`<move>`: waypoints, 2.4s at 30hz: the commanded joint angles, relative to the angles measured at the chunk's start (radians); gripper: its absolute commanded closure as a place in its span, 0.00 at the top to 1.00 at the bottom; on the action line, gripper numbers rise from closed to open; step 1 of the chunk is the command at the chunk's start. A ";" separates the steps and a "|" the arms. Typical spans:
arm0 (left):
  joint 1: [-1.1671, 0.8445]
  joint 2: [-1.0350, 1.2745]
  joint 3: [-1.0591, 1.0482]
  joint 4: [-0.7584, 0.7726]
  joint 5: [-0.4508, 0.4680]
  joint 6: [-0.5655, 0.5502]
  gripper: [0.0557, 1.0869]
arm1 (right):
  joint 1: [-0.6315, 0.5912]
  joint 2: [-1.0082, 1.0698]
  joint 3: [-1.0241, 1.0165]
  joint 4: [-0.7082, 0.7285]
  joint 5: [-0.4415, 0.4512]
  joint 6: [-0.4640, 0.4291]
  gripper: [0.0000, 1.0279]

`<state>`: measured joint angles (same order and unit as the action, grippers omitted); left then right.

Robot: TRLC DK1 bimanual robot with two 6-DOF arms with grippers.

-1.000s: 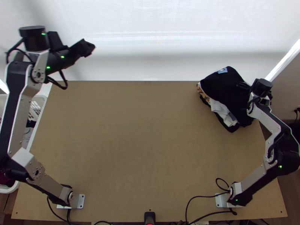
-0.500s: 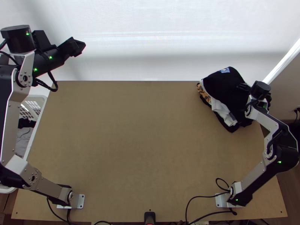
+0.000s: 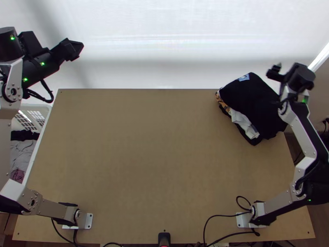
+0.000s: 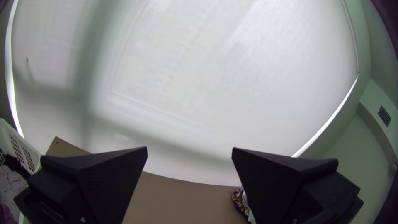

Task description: Fold the t-shirt

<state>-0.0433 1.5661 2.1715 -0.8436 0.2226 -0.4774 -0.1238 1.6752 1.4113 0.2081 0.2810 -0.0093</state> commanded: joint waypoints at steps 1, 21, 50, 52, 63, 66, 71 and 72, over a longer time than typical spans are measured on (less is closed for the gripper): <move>0.017 -0.048 0.007 0.006 -0.006 0.017 0.96 | 0.046 0.095 -0.002 -0.009 0.012 -0.004 0.95; 0.122 -0.153 -0.010 0.143 -0.215 0.125 0.96 | 0.032 0.095 0.138 -0.111 0.050 -0.001 0.96; 0.221 -0.959 -1.412 1.178 -0.342 0.416 0.96 | 0.099 -1.057 -0.718 0.171 -0.126 0.037 0.96; 0.220 -0.988 -1.486 1.219 -0.342 0.413 0.96 | 0.098 -1.062 -0.798 0.186 -0.124 0.038 0.96; 0.209 -1.098 -1.794 1.299 -0.342 0.445 0.96 | 0.153 -1.082 -1.054 0.217 -0.124 0.042 0.96; 0.200 -1.163 -1.865 1.305 -0.341 0.448 0.96 | 0.181 -1.111 -1.098 0.220 -0.124 0.043 0.96; 0.198 -1.310 -1.972 1.293 -0.328 0.448 0.96 | 0.234 -1.210 -1.178 0.217 -0.126 0.019 0.95; 0.198 -1.347 -1.995 1.290 -0.328 0.453 0.96 | 0.239 -1.238 -1.195 0.211 -0.126 0.015 0.95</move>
<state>0.1608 0.2981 0.2359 0.4358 -0.1158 -0.0467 0.0994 0.4965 0.2638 0.4072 0.1593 0.0242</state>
